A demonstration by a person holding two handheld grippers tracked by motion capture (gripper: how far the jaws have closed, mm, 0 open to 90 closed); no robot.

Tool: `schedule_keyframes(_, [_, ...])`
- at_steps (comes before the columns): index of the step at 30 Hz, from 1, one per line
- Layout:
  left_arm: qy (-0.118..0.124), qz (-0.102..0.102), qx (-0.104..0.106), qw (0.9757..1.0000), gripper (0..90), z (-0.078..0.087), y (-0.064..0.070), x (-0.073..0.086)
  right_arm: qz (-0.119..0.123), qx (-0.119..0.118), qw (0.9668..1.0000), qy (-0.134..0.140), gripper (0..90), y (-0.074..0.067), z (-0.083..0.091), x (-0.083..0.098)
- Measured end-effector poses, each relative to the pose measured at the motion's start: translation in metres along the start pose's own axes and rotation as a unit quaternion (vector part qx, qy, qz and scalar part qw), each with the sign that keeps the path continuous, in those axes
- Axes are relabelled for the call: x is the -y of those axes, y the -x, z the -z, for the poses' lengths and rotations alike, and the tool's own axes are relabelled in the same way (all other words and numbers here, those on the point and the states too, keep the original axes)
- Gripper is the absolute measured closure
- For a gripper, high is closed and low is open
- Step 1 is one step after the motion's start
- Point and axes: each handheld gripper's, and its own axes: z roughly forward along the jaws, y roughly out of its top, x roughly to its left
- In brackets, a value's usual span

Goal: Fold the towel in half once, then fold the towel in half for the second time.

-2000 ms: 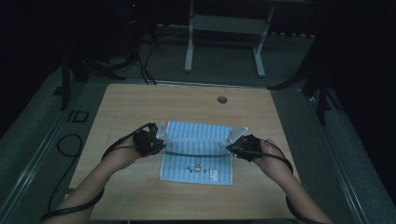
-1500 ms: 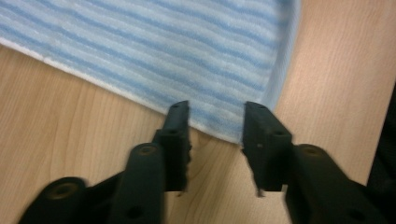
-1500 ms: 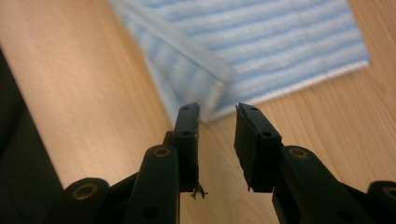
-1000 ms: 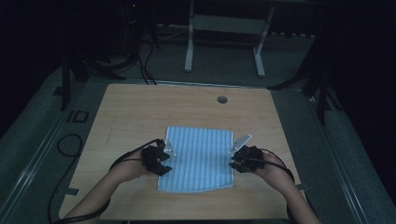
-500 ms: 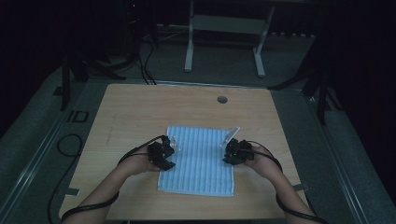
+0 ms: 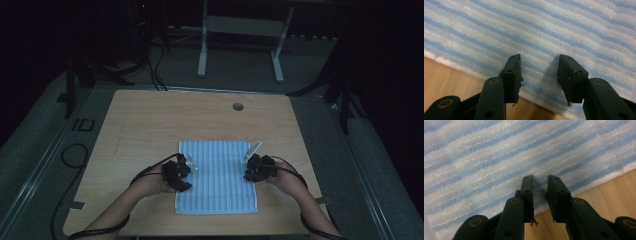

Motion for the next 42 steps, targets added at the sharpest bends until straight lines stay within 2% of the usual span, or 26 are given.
schedule_keyframes(7, [-0.006,-0.026,0.010,0.9996,52.7,0.000,0.026,-0.002,0.000,-0.003,1.0000,-0.002,74.6,-0.009,0.006,0.015])
schedule_keyframes(16, [-0.007,-0.035,0.017,0.9992,51.4,0.002,0.033,0.001,0.011,-0.004,0.9999,-0.005,72.0,-0.027,0.010,0.023])
schedule_keyframes(18, [-0.006,-0.029,0.004,0.9996,45.8,0.006,0.030,0.001,0.019,-0.011,0.9997,-0.008,71.1,-0.027,0.012,0.023])
schedule_keyframes(19, [-0.006,-0.022,-0.004,0.9997,45.5,0.009,0.027,0.000,0.022,-0.009,0.9997,-0.007,70.7,-0.027,0.015,0.022])
schedule_keyframes(21, [-0.004,-0.015,-0.002,0.9999,44.0,0.015,0.018,0.000,0.024,-0.013,0.9996,0.001,69.4,-0.023,0.021,0.020])
schedule_keyframes(23, [-0.002,-0.008,-0.008,0.9999,43.9,0.022,0.008,-0.001,0.029,-0.005,0.9996,0.002,66.3,-0.016,0.029,0.017])
schedule_keyframes(27, [0.001,-0.003,-0.015,0.9999,43.2,0.033,-0.013,-0.006,0.038,-0.001,0.9993,0.003,61.3,0.005,0.044,0.009])
schedule_keyframes(32, [-0.005,0.008,-0.025,0.9996,43.1,0.037,-0.035,-0.014,0.060,0.011,0.9981,-0.008,58.1,0.034,0.054,-0.004])
schedule_keyframes(37, [-0.009,0.019,-0.035,0.9992,43.1,0.036,-0.061,-0.024,0.071,0.021,0.9970,-0.022,57.2,0.061,0.052,-0.022])
schedule_keyframes(39, [-0.001,0.019,-0.033,0.9993,43.1,0.034,-0.071,-0.028,0.078,0.015,0.9966,-0.023,57.2,0.070,0.047,-0.030])
schedule_keyframes(40, [0.001,0.028,-0.028,0.9992,43.1,0.032,-0.077,-0.029,0.079,0.016,0.9963,-0.029,57.2,0.074,0.044,-0.033])
schedule_keyframes(42, [-0.004,0.036,-0.031,0.9988,43.1,0.028,-0.087,-0.031,0.084,0.008,0.9956,-0.041,57.2,0.081,0.036,-0.040])
